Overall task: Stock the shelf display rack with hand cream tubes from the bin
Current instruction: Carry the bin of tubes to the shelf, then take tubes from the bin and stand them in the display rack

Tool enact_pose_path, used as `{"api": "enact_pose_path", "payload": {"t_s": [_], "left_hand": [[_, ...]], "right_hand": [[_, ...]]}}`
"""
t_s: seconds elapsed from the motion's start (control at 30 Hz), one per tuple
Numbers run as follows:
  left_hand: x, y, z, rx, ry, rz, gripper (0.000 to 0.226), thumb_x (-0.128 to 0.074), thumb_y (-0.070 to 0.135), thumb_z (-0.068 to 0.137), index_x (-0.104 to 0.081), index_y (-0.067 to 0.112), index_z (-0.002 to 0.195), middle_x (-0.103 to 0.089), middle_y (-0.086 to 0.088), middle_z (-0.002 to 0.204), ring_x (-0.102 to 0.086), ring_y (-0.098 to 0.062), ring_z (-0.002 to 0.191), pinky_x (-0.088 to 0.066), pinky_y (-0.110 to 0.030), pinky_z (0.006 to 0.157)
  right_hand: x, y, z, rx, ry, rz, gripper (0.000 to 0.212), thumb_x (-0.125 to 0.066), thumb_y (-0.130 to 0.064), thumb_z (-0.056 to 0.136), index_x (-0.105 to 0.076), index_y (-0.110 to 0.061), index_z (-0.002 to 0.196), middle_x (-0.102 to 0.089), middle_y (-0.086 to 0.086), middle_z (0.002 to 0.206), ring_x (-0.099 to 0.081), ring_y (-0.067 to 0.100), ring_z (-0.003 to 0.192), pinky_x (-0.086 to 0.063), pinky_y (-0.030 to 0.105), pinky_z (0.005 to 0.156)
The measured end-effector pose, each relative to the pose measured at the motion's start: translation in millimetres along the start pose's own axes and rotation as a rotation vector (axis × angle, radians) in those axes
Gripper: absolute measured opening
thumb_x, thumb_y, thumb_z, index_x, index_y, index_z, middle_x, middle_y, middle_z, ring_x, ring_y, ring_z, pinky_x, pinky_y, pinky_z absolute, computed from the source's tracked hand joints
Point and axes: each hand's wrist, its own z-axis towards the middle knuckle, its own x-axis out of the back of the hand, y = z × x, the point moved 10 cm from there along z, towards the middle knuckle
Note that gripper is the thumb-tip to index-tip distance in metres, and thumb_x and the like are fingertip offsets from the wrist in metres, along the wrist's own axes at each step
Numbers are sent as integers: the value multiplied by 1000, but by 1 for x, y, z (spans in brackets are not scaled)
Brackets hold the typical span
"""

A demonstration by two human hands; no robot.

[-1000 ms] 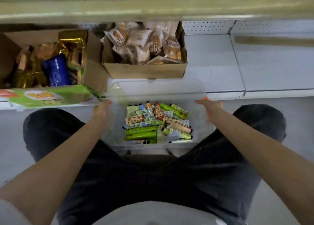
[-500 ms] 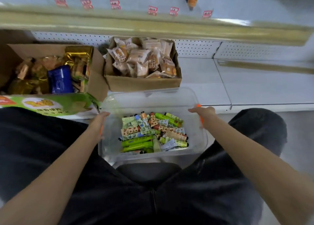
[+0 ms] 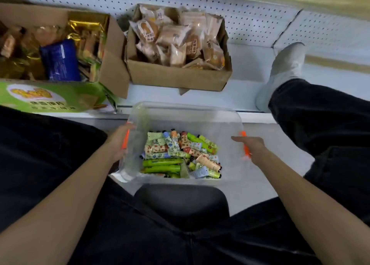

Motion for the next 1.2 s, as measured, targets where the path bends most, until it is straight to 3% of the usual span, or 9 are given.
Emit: {"api": "enact_pose_path", "payload": {"t_s": [0.07, 0.13, 0.27, 0.4, 0.57, 0.67, 0.77, 0.9, 1.2], "left_hand": [[16, -7, 9, -13, 82, -3, 28, -67, 26, 77, -66, 9, 100, -61, -3, 64, -57, -17, 54, -43, -26, 52], [28, -11, 15, -26, 130, -12, 38, -70, 23, 77, -65, 10, 112, -58, -8, 81, -55, -21, 66, -43, -29, 54], [24, -9, 20, -35, 112, -47, 5, -58, 20, 89, -63, 19, 90, -62, -6, 69, -60, -18, 59, -45, -17, 37], [20, -11, 28, -29, 95, -62, 6, -57, 22, 91, -62, 18, 92, -56, 6, 43, -55, -13, 46, -42, -16, 37], [26, -11, 44, -25, 221, 99, 24, -69, 34, 81, -63, 16, 95, -59, -6, 85, -57, -25, 79, -43, -27, 59], [27, -9, 57, -114, 314, 438, 67, -73, 44, 76, -46, 17, 131, -49, -8, 130, -50, -28, 116, -47, -38, 87], [23, -6, 55, -271, 327, 608, 76, -73, 47, 75, -36, 19, 135, -41, -8, 137, -43, -26, 124, -39, -35, 96], [26, -10, 53, -296, 253, 575, 108, -66, 77, 55, -29, 23, 141, -38, -4, 145, -36, -22, 134, -34, -44, 109], [19, -19, 47, -327, 178, 356, 88, -63, 58, 74, -19, 33, 146, -31, -4, 150, -30, -34, 137, -28, -58, 107]], "right_hand": [[-9, -4, 10, 13, -12, -20, 52, -84, -14, 65, -63, -3, 112, -60, 8, 94, -56, 23, 86, -46, 34, 62], [-15, -2, 17, 5, -14, -47, 47, -84, -15, 67, -62, -6, 108, -60, 6, 92, -55, 23, 89, -47, 37, 69], [-27, 9, 35, -6, -55, -21, 49, -83, -14, 66, -65, -4, 111, -60, 4, 78, -57, 20, 72, -53, 39, 68], [-31, 15, 52, 1, -57, -25, 59, -84, -15, 64, -62, -5, 118, -66, 8, 100, -62, 26, 91, -52, 48, 90], [-35, 20, 59, 19, -2, -87, 72, -87, -26, 61, -56, -15, 125, -61, 11, 121, -61, 28, 107, -52, 46, 91], [-41, -23, 34, 468, 227, -408, 74, -82, -31, 69, -48, -13, 133, -50, 11, 126, -49, 26, 116, -42, 38, 102], [-93, -40, 7, 772, 15, -499, 60, -77, -25, 78, -52, -10, 130, -49, 3, 117, -52, 19, 107, -42, 28, 94], [-152, 24, 35, 547, -419, -793, 75, -81, -30, 71, -46, -11, 135, -47, 12, 128, -47, 26, 120, -36, 28, 99], [-156, 100, 97, 269, -418, -940, 88, -82, -45, 63, -43, -14, 135, -46, 12, 132, -45, 28, 123, -36, 34, 100]]}}
